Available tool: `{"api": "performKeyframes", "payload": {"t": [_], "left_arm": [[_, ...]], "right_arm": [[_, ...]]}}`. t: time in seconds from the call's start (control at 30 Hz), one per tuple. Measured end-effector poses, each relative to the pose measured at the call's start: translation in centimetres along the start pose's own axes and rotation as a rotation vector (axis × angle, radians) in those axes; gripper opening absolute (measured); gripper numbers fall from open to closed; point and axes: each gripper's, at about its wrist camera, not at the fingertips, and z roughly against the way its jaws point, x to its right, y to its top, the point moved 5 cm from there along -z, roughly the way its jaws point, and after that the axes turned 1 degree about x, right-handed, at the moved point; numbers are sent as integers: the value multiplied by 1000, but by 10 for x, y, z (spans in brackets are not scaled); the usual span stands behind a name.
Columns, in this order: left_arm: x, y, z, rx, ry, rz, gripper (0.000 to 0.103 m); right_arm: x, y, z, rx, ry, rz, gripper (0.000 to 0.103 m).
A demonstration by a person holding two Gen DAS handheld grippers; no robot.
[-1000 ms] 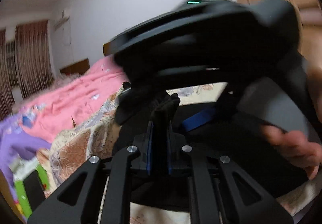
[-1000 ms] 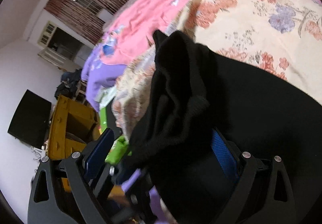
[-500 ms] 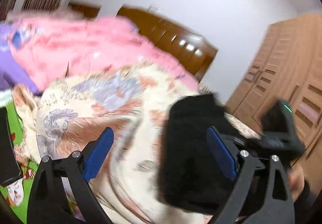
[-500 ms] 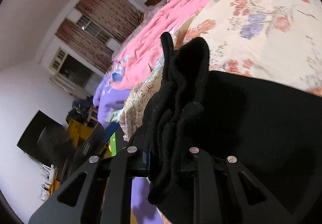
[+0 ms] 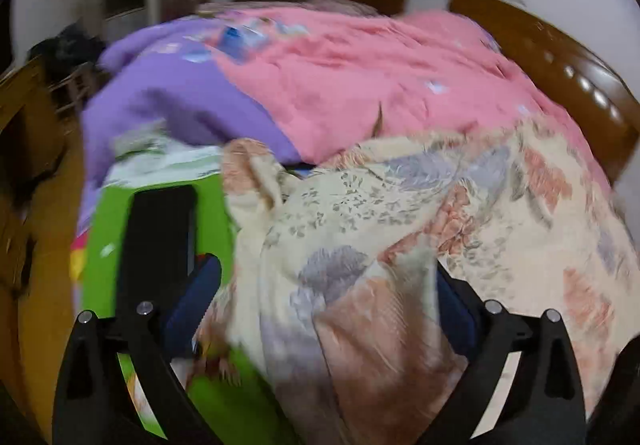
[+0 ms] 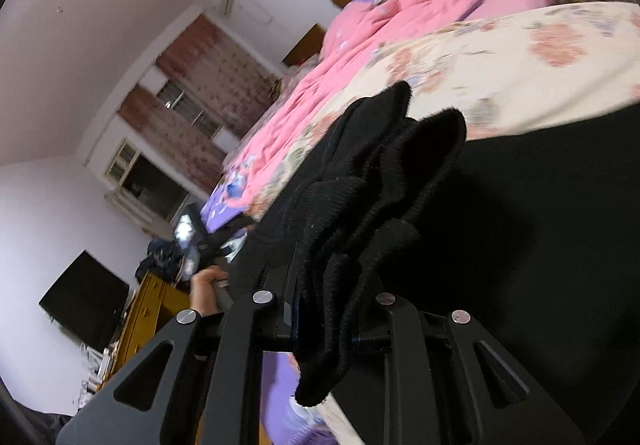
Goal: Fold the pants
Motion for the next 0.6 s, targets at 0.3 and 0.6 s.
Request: {"api": "performKeyframes", "payload": {"t": [0.3, 0.6], "left_arm": [[93, -61, 160, 240, -173, -195, 101], [171, -181, 252, 275, -591, -720, 101]], "right_arm": [[62, -30, 6, -11, -54, -152, 22], [61, -26, 4, -17, -49, -144, 24]]}}
